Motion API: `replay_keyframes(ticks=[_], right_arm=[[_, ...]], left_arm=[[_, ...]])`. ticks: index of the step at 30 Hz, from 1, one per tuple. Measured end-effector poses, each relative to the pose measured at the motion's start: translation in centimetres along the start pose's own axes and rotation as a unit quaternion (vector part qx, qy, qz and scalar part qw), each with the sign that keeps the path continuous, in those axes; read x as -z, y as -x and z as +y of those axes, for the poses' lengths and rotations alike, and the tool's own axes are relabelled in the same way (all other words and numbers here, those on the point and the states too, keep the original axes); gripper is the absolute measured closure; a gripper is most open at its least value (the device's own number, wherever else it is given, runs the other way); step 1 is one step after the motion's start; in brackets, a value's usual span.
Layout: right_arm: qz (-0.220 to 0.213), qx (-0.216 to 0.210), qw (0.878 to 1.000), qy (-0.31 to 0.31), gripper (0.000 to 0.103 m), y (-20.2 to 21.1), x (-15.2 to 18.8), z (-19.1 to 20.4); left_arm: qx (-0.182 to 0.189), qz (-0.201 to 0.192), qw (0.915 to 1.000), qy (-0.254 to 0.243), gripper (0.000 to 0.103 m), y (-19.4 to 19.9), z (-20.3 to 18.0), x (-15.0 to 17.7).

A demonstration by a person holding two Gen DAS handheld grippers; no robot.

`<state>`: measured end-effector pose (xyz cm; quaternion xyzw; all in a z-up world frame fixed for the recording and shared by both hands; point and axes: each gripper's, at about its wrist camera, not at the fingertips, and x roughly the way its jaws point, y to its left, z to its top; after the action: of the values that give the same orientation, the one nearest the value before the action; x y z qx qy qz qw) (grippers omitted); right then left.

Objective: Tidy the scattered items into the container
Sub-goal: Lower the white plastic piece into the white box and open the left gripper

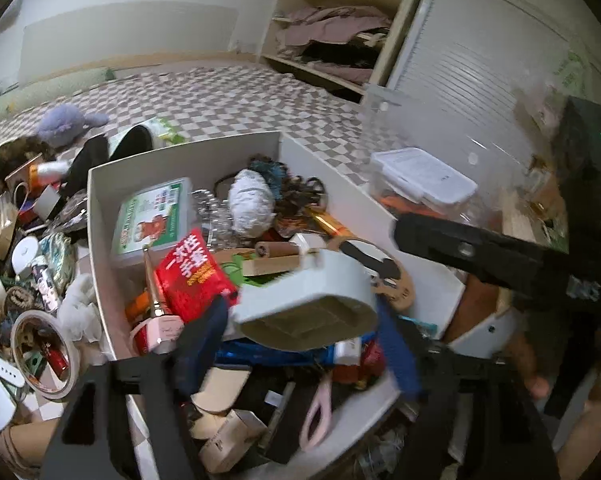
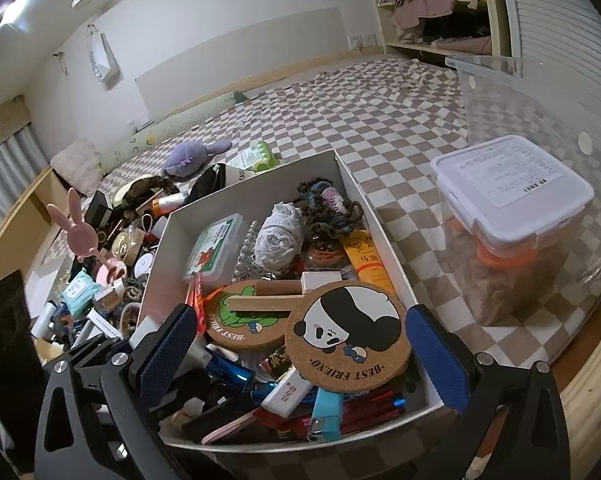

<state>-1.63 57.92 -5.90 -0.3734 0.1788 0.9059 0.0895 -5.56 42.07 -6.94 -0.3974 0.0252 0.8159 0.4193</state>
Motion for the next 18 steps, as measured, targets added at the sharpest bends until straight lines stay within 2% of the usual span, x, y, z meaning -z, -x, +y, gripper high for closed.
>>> replay_keyframes(ticks=[3, 4, 5, 6, 13, 18], right_arm=[[0.003, 0.0, 1.0, 0.002, 0.0, 0.0, 0.0, 0.0], [0.004, 0.0, 1.0, 0.002, 0.0, 0.0, 0.0, 0.0], [0.004, 0.001, 1.0, 0.003, 0.0, 0.0, 0.0, 0.0], [0.005, 0.001, 1.0, 0.004, 0.0, 0.0, 0.0, 0.1], [0.004, 0.004, 1.0, 0.008, 0.0, 0.4, 0.0, 0.6], [0.006, 0.006, 1.0, 0.016, 0.0, 0.7, 0.0, 1.5]], left_arm=[[0.001, 0.0, 1.0, 0.009, 0.023, -0.1, 0.5, 0.1], [0.001, 0.001, 1.0, 0.01, 0.02, -0.1, 0.5, 0.2], [0.001, 0.002, 0.9999, 0.011, 0.011, -0.1, 0.6, 0.2], [0.001, 0.001, 0.9999, 0.011, 0.008, -0.1, 0.6, 0.2], [0.009, -0.022, 0.9996, 0.016, 0.008, 1.3, 0.9, 0.1], [-0.002, -0.038, 0.9991, 0.015, 0.006, 3.2, 1.8, 0.5]])
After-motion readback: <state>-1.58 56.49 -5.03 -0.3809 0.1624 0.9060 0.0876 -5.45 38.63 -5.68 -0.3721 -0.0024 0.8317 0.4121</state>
